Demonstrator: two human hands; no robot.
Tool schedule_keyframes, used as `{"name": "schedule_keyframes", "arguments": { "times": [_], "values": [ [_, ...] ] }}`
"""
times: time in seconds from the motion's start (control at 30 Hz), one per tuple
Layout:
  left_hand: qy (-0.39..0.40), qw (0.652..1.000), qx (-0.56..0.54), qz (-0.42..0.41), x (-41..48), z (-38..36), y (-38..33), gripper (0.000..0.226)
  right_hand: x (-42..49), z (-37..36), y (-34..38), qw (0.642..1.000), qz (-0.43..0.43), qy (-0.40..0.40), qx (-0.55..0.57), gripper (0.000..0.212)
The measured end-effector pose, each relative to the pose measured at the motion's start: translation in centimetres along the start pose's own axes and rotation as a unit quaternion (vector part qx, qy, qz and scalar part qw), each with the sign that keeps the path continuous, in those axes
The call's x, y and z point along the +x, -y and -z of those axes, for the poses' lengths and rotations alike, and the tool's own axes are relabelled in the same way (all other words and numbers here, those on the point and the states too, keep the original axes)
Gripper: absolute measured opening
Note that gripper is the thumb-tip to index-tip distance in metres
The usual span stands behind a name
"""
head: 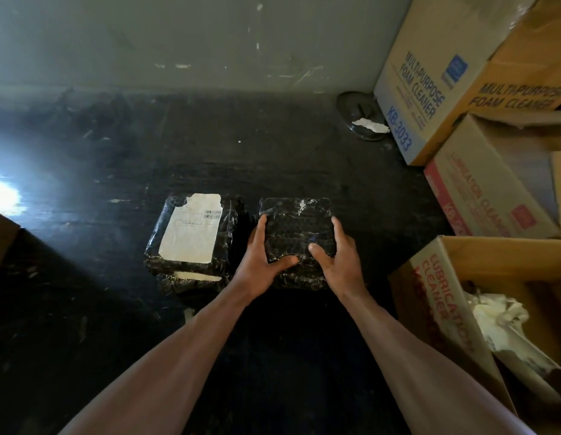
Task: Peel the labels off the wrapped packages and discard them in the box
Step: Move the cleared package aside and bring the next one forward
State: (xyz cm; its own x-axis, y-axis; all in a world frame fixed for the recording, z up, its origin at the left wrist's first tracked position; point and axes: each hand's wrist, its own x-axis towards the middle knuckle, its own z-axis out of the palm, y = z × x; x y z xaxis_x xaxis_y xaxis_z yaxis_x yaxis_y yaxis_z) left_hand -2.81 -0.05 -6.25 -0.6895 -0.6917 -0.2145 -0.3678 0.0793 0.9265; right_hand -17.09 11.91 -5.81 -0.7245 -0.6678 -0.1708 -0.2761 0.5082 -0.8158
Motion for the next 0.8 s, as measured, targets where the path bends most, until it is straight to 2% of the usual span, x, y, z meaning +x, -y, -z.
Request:
{"name": "schedule_keyframes", "arguments": {
  "times": [0.17, 0.33, 0.43, 0.6, 0.8],
  "values": [
    [0.004, 1.000, 0.007, -0.016, -3.7, 0.0, -0.3, 0.116, -3.8, 0.4, -0.2, 1.000, 0.025, -0.014, -0.012, 0.084],
    [-0.011, 0.999, 0.019, -0.037, -10.3, 0.0, 0.4, 0.116, -9.6, 0.5, -1.4, 0.999, 0.049, 0.009, 0.004, 0.090],
    [-0.014, 0.999, 0.022, -0.025, -14.3, -0.4, 1.3, 0.118, -13.5, 0.1, -2.5, 0.999, 0.037, 0.018, 0.002, 0.097],
    [0.000, 1.000, 0.027, -0.007, -19.1, -1.5, 3.7, 0.118, -18.9, -0.8, -4.8, 0.999, 0.017, 0.027, -0.003, 0.084],
    [0.009, 0.999, 0.029, 0.017, -22.6, -3.2, 7.7, 0.117, -22.8, -2.3, -7.9, 0.998, -0.022, 0.058, 0.005, 0.087]
  ]
}}
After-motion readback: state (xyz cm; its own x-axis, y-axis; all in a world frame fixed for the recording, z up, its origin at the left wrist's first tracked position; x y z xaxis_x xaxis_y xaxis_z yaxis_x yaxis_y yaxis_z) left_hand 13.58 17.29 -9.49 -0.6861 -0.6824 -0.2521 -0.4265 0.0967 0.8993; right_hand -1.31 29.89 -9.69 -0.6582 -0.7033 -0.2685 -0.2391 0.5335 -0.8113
